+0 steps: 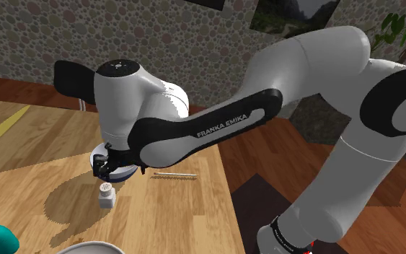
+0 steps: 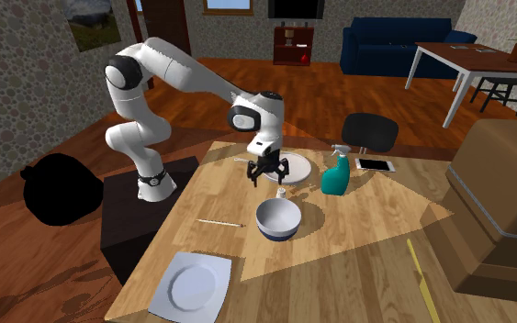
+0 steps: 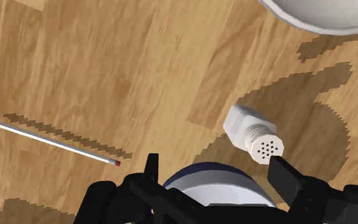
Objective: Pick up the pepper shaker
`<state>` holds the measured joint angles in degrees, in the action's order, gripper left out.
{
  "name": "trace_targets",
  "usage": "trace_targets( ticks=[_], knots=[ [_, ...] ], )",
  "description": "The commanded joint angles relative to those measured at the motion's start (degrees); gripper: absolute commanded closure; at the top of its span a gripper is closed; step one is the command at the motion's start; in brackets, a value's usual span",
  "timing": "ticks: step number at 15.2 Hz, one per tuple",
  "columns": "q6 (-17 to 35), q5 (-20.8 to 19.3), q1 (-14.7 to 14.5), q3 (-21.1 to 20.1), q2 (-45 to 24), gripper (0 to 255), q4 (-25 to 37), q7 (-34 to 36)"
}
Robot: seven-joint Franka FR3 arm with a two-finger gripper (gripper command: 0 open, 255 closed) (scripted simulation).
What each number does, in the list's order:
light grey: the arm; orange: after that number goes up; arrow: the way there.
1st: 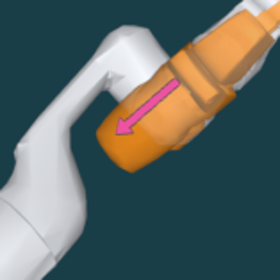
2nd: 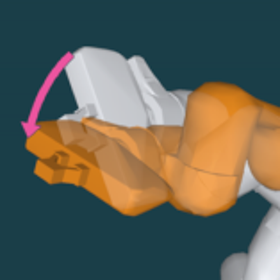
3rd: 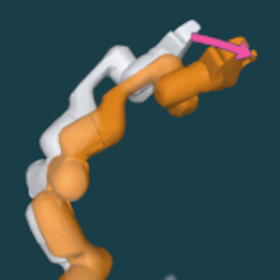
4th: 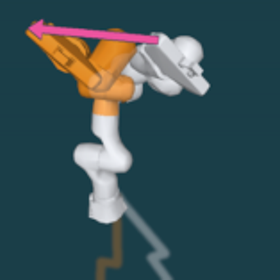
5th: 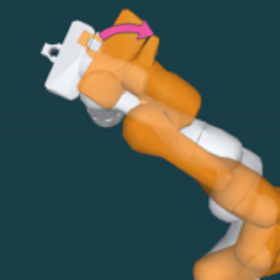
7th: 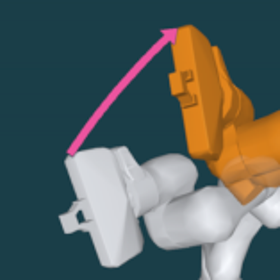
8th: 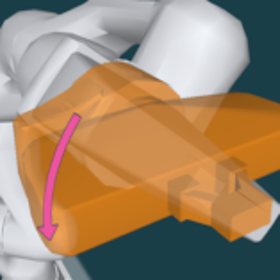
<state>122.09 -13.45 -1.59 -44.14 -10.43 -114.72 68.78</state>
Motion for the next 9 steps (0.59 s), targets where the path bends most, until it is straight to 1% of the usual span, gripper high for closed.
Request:
trace_targets(
  ticks=[1, 3, 4, 9],
  knots=[
    [-1.0, -5.3, -2.8, 1.0, -6.1, 0, 4.9, 5.2],
    [-2.2, -9.3, -6.3, 2.7, -11.5, 0, 9.8, 9.1],
    [-2.7, -10.6, -7.7, 3.4, -13.5, 0, 11.8, 10.3],
    [0.2, -12.3, -8.5, 4.6, -15.4, 0, 10.5, 11.6]
  ],
)
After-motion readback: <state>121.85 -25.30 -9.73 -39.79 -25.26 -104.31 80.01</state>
